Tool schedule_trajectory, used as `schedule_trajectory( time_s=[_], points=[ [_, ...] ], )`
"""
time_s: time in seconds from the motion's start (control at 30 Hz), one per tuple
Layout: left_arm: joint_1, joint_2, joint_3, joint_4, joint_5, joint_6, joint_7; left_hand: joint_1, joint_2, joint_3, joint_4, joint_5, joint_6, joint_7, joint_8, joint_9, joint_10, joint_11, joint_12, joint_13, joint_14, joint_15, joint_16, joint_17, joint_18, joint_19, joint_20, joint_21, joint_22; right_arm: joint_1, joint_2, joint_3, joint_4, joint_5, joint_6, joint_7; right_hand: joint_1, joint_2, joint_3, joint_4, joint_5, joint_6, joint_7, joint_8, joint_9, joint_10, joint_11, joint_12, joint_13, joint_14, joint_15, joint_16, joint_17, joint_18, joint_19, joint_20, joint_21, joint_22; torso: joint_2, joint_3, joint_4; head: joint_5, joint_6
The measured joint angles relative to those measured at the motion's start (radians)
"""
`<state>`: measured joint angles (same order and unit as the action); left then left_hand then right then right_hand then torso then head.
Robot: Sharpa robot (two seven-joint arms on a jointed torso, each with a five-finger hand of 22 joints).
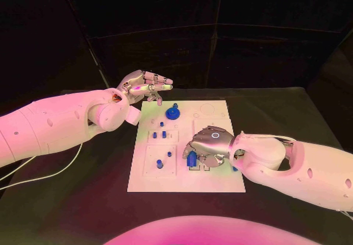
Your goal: Assemble the parts on the task board
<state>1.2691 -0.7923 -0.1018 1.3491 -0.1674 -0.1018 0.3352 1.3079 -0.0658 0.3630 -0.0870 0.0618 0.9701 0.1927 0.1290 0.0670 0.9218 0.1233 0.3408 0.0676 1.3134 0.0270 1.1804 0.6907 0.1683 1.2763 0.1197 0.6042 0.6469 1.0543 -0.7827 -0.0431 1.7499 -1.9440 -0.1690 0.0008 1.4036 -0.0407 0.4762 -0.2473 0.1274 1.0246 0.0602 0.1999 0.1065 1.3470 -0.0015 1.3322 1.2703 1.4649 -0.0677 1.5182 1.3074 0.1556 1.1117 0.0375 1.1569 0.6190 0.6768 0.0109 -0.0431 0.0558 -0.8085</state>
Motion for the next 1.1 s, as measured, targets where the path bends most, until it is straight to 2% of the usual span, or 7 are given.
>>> schedule_trajectory(
  time_s=[0.23, 0.5, 1.1],
  points=[
    [0.0, 0.0, 0.0, 0.0, 0.0, 0.0, -0.001, 0.0, 0.0, 0.0, 0.0, 0.0, 0.0, 0.0, 0.0, 0.0, 0.0, 0.0, 0.0, 0.0, 0.0, 0.0, 0.0, 0.0, 0.0, 0.0, 0.0, 0.0, 0.0, 0.0, -0.009, 0.0, 0.006, 0.008, -0.028, 0.014, 0.0, 0.0, 0.003, 0.003, -0.005, 0.006, -0.005, 0.0, 0.0, 0.0, 0.0, 0.0, 0.0, 0.0, 0.0, 0.0, 0.0, 0.0, 0.0, 0.0, 0.0, 0.0, 0.0, -0.0002, 0.0001, 0.0, -0.001],
    [0.0, -0.001, 0.0, 0.0, 0.0, 0.001, -0.002, 0.0, 0.0, 0.0, 0.0, 0.0, 0.0, 0.0, 0.0, 0.0, 0.0, 0.0, 0.004, 0.0, 0.0, 0.0, 0.0, 0.0, 0.0, 0.0, 0.0, 0.0, -0.001, 0.0, -0.019, 0.0, 0.012, 0.021, -0.027, 0.025, 0.0, 0.0, 0.005, 0.0, -0.005, 0.009, -0.009, 0.004, 0.001, -0.004, 0.004, 0.0, -0.001, 0.0, 0.0, 0.0, 0.0, 0.0, 0.0, 0.0, 0.0, 0.0, 0.0, -0.0004, 0.001, 0.001, -0.004],
    [0.0, -0.002, 0.0, 0.001, 0.0, 0.002, -0.003, 0.0, 0.0, -0.003, 0.003, 0.0, 0.0, 0.0, 0.0, 0.0, 0.0, 0.0, 0.004, 0.0, 0.0, 0.0, 0.0, -0.001, 0.0, 0.0, 0.0, 0.0, -0.001, 0.0, -0.016, 0.0, 0.0, 0.047, 0.034, 0.027, -0.004, -0.004, 0.006, -0.001, -0.005, 0.009, -0.009, 0.003, 0.002, -0.004, 0.003, 0.0, -0.004, 0.0, 0.0, 0.0, 0.0, 0.0, -0.004, 0.004, 0.0, -0.003, -0.001, -0.0012, 0.0018, 0.001, -0.007]
  ],
)
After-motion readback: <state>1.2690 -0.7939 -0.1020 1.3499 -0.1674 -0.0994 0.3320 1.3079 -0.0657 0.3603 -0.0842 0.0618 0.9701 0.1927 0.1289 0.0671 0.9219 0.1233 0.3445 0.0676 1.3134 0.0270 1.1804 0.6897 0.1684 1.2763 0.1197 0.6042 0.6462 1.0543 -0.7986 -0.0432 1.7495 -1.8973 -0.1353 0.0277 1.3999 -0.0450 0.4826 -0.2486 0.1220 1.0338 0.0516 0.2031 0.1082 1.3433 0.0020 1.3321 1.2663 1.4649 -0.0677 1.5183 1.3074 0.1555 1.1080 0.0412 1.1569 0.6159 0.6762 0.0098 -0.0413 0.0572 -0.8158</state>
